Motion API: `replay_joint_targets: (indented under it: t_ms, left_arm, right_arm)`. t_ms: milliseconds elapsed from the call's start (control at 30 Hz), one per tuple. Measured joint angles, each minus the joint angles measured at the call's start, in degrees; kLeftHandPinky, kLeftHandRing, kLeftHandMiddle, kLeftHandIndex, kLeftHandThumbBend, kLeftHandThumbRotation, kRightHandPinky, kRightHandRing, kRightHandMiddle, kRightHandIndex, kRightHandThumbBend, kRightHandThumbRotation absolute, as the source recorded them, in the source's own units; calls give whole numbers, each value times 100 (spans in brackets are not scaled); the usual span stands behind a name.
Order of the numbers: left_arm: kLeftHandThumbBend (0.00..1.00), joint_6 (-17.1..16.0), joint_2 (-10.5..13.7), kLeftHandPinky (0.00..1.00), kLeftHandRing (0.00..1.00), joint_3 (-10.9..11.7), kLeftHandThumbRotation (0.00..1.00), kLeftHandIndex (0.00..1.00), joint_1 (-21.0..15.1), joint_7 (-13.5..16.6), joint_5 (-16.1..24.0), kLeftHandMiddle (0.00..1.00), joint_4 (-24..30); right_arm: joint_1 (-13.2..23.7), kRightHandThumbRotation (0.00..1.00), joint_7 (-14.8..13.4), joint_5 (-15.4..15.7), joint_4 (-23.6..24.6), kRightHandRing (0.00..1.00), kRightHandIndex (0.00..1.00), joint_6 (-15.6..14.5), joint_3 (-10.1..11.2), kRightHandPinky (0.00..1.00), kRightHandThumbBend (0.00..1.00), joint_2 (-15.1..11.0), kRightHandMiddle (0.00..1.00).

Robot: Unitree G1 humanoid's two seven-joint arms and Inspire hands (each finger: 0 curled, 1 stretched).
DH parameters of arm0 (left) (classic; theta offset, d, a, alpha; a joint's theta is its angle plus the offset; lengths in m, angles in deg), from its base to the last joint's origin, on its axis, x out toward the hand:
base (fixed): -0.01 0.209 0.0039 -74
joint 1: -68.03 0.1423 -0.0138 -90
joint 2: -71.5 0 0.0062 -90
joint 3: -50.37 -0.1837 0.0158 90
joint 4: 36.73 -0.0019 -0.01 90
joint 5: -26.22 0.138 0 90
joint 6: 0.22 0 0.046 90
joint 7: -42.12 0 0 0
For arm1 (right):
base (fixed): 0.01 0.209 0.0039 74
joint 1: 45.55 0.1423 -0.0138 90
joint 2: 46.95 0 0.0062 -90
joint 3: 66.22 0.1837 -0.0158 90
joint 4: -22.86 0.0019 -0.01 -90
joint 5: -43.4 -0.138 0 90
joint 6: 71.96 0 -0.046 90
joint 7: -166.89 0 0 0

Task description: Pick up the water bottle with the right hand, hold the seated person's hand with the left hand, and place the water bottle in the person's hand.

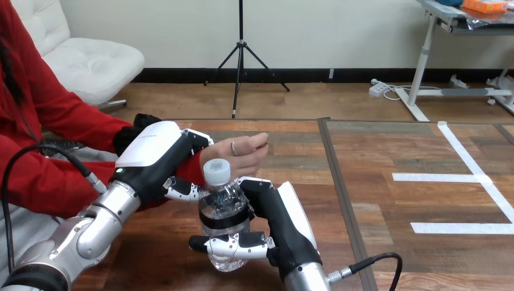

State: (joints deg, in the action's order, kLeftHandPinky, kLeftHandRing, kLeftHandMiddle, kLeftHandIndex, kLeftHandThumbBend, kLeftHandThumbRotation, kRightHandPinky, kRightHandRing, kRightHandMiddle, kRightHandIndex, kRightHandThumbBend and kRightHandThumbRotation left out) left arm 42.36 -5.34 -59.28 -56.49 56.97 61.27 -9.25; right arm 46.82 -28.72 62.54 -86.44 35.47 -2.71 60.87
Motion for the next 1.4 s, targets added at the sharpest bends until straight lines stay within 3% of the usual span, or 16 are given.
replay_joint_targets:
  t_ms: [700,1400]
  left_arm:
    - [71,-5,4,28,34,1,2,43,0,3,-1,41,-2]
    - [80,-49,39,30,35,45,0,43,13,-276,-176,42,-2]
  right_arm:
    - [0,0,216,-57,142,37,46,-128,121,30,85,-10,46]
    - [90,0,317,-20,39,39,46,-61,442,31,83,-13,47]
